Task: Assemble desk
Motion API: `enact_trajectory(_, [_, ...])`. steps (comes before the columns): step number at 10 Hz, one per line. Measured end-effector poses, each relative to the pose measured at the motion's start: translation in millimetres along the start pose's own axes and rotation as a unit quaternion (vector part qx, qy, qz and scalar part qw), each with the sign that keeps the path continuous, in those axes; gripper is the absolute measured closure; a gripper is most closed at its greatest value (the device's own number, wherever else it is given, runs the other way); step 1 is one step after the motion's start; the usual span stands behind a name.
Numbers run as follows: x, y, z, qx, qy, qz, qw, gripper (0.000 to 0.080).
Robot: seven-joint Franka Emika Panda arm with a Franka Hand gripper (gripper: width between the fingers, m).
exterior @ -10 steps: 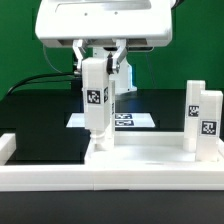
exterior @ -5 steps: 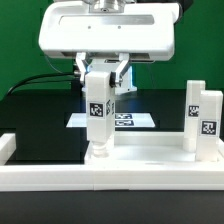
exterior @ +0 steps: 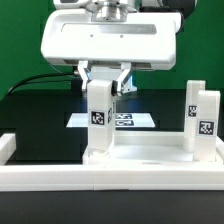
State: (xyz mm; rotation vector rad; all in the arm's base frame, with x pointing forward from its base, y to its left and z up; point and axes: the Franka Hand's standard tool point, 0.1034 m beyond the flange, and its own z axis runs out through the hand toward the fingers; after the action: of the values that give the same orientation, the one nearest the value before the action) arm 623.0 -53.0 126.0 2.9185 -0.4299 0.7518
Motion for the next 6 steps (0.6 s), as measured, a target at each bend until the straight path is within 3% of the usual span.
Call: enact_trajectory(6, [-2.0,-5.4,1.2,-0.005,0.052,-0.002,0.999,0.0512])
